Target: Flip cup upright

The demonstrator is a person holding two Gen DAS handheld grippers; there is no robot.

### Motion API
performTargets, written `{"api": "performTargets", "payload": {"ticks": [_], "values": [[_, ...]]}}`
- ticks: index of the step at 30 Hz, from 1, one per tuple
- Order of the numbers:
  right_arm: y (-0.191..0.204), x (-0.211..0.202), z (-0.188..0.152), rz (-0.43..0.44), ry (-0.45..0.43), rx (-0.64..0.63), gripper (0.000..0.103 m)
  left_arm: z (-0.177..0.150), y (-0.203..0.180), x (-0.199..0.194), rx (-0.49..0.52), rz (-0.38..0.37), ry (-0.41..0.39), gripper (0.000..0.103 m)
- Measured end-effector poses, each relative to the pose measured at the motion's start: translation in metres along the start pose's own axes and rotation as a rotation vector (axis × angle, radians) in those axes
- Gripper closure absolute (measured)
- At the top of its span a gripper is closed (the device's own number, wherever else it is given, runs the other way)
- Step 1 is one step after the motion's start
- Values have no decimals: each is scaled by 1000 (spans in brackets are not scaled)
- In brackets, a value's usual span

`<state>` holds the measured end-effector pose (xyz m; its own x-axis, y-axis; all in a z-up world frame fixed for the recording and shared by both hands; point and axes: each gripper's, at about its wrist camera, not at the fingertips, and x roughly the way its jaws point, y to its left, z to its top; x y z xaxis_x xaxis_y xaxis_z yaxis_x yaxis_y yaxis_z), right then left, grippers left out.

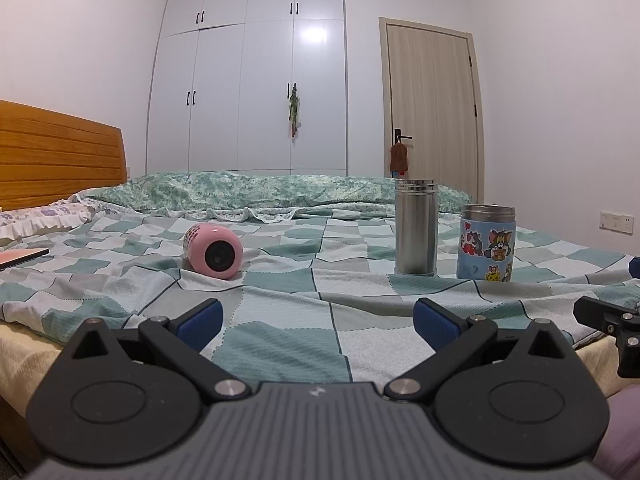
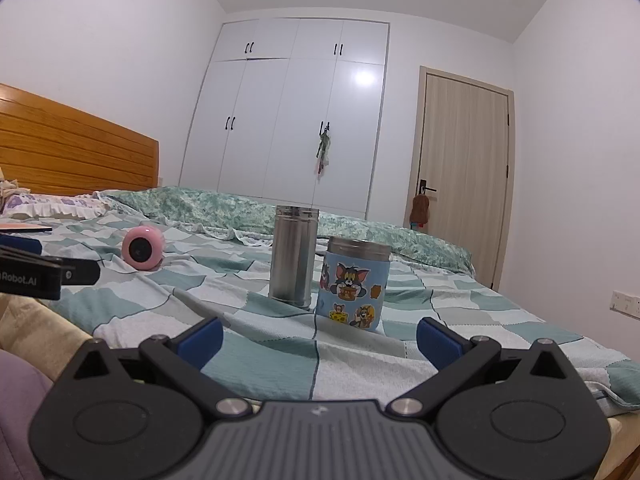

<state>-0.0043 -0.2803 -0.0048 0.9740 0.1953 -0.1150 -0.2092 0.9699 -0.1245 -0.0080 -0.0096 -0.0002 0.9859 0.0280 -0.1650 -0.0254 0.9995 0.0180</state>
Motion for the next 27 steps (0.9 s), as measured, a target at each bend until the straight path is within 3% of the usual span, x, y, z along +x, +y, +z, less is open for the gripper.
{"api": "performTargets", "payload": {"ticks": [27], "values": [[1,0,0,1,-2,-2,0,3,3,-3,-9,-23,-7,0]]}}
